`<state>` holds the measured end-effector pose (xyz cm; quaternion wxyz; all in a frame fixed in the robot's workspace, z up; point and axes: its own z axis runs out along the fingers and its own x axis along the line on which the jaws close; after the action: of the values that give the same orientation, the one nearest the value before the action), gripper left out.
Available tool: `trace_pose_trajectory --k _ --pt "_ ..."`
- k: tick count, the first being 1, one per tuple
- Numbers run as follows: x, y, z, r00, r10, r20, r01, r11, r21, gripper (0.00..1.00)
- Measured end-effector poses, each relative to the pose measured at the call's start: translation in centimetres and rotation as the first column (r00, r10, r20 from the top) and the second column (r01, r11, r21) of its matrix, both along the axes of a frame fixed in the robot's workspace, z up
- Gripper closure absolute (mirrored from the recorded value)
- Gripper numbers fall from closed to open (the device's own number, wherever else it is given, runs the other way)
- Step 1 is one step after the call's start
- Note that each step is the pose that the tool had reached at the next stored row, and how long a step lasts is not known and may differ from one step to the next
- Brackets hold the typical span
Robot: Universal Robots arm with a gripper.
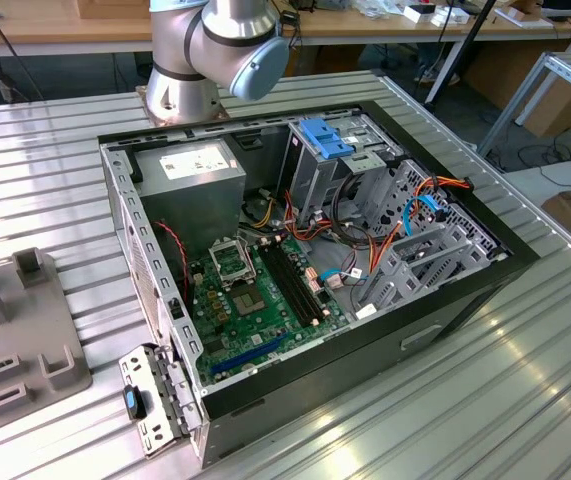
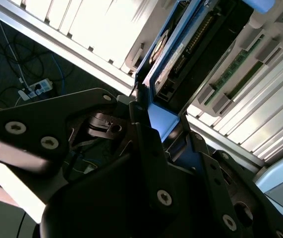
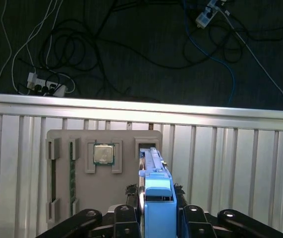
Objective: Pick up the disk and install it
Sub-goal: 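Pick up the disk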
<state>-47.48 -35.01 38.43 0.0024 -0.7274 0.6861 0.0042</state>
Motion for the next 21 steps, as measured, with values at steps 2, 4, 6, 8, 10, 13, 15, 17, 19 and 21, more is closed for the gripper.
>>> trace_pose_trajectory --k 2,4,6,8,10,13,15,17,19,21 --pt "0.00 0.00 0.21 1.0000 0.000 0.0002 0.000 1.0000 0.0001 0.63" --pt "0.00 0.00 0.43 1.0000 0.000 0.0003 0.000 1.0000 0.0002 0.63" --pt "0.00 0.00 0.66 1.0000 0.000 0.0002 0.000 1.0000 0.0001 0.63" --pt "0.00 0.00 0.83 1.0000 0.000 0.0003 0.000 1.0000 0.0002 0.63" --pt "0.00 0.00 0.96 1.0000 0.000 0.0002 0.000 1.0000 0.0001 0.63" --pt "0.00 0.00 1.08 1.0000 0.000 0.0004 0.000 1.0000 0.0002 0.63" --pt "0.00 0.00 1.14 1.0000 0.000 0.0002 0.000 1.0000 0.0002 0.63" --pt "0.00 0.00 1.17 1.0000 0.000 0.0004 0.000 1.0000 0.0002 0.63" --pt "0.00 0.00 1.26 1.0000 0.000 0.0002 0.000 1.0000 0.0002 0.63" --pt "0.00 0.00 1.32 1.0000 0.000 0.0003 0.000 1.0000 0.0002 0.63"
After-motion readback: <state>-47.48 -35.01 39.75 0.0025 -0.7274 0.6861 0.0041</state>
